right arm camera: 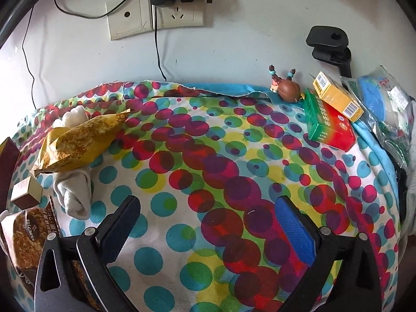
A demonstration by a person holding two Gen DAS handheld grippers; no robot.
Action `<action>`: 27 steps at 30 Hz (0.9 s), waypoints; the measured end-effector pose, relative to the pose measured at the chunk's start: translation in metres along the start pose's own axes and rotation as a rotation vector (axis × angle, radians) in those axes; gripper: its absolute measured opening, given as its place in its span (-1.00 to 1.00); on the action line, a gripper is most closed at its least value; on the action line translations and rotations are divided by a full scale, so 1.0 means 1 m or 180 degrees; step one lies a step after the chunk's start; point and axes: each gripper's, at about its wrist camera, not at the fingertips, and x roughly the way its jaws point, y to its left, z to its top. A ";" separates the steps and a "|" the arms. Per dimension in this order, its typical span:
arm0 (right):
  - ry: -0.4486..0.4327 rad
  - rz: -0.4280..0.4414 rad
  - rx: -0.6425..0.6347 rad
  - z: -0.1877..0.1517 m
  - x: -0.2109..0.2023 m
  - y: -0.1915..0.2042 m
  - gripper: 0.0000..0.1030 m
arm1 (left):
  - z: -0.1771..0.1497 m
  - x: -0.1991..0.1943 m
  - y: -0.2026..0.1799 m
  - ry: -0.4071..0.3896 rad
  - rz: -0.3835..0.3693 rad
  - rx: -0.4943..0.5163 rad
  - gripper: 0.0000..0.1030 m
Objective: Organize objects
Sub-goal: 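Move the left gripper toward the brown snack bag, then grasp the brown snack bag with the left gripper and lift it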
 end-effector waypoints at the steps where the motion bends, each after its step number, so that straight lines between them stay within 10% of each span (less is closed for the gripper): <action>1: -0.0001 0.0008 0.0012 0.000 0.000 -0.001 1.00 | 0.002 0.006 -0.003 0.0061 -0.0082 -0.0001 0.68; 23: 0.0005 0.0313 0.0280 -0.001 0.001 -0.019 1.00 | 0.030 0.096 -0.070 0.0303 0.0314 0.0359 1.00; 27: 0.0007 0.0305 0.0288 -0.002 0.001 -0.019 1.00 | 0.033 0.095 -0.072 0.0240 0.0218 0.0409 0.66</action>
